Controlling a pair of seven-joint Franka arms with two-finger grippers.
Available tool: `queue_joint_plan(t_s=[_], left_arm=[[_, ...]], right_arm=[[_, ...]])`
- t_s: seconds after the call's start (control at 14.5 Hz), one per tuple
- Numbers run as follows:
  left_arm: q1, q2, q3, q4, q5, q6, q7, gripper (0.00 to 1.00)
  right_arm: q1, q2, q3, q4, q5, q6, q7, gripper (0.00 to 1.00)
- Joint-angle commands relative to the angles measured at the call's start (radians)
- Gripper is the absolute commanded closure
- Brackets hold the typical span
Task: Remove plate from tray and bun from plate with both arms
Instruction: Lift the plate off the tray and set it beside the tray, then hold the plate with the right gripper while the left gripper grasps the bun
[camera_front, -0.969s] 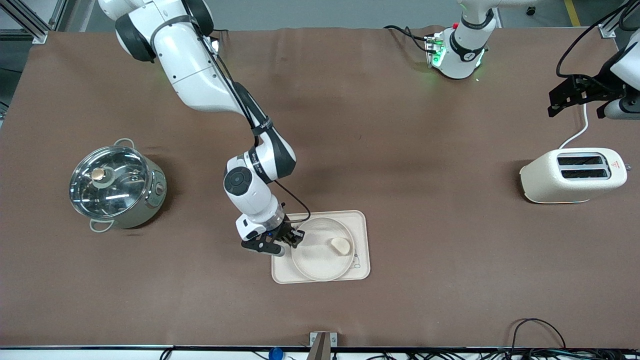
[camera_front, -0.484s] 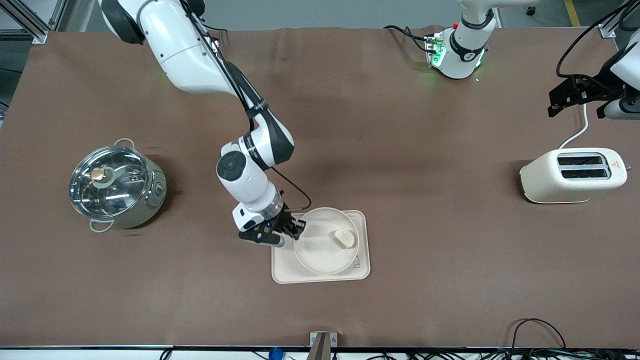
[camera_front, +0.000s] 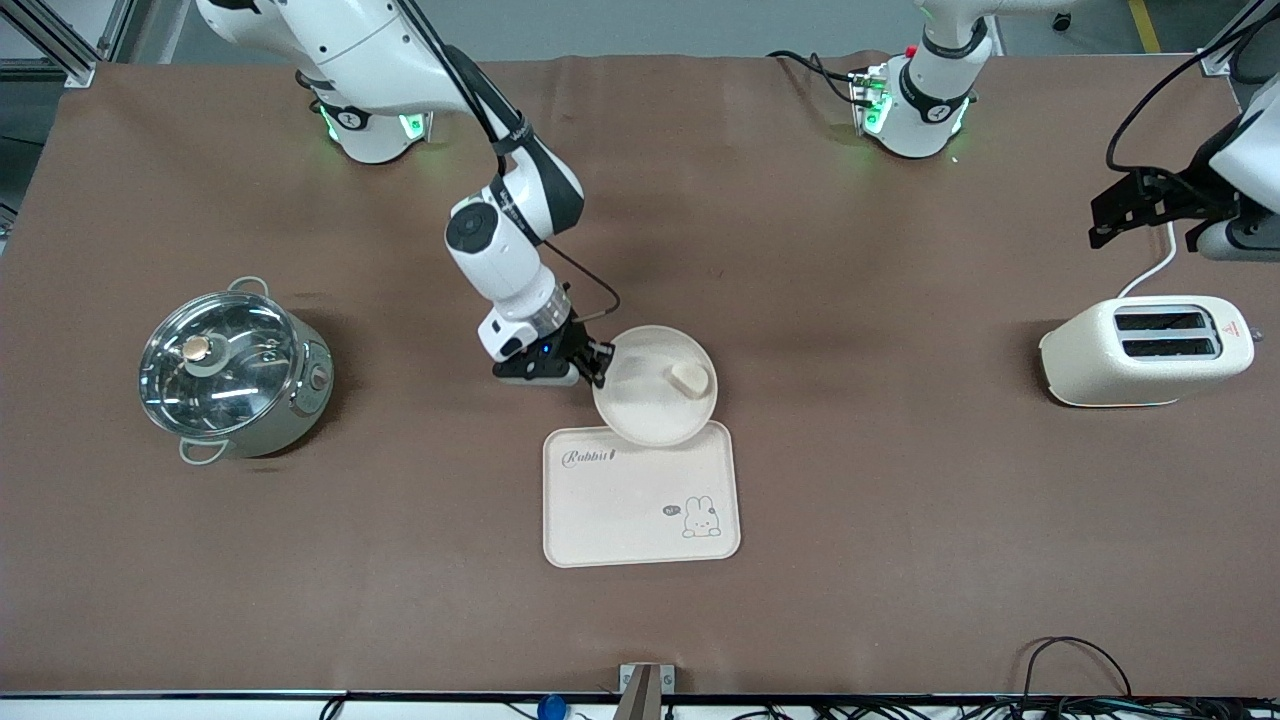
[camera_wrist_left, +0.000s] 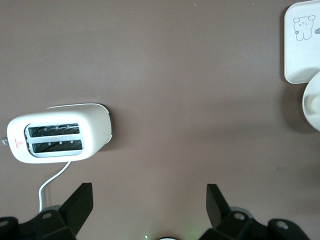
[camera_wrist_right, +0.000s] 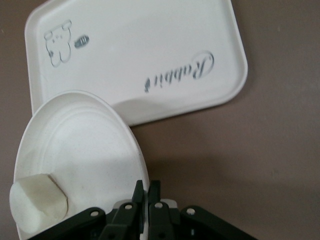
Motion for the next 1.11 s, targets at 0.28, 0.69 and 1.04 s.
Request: queue_joint_plan(t_s=[0.28, 0.69, 1.04], left_arm=[[-0.029, 0.167, -0.073, 0.009, -0.036, 0.064, -0.232, 0.00], [-0.068, 0.357, -0.166, -0.038, -0.036, 0.286, -0.556, 0.00], [-0.201, 0.536, -0.164, -0.032, -0.021, 0.491, -0.927, 0.00]], right_arm=[[-0.008, -0.051, 0.059, -0.204, 0.016, 0.163, -0.021, 1.00], [0.010, -0.055, 0.072, -0.192, 0.016, 0.164, 0.111, 0.00], [-0.029, -0.101, 0.073, -0.028, 0.016, -0.068, 0.160, 0.00]])
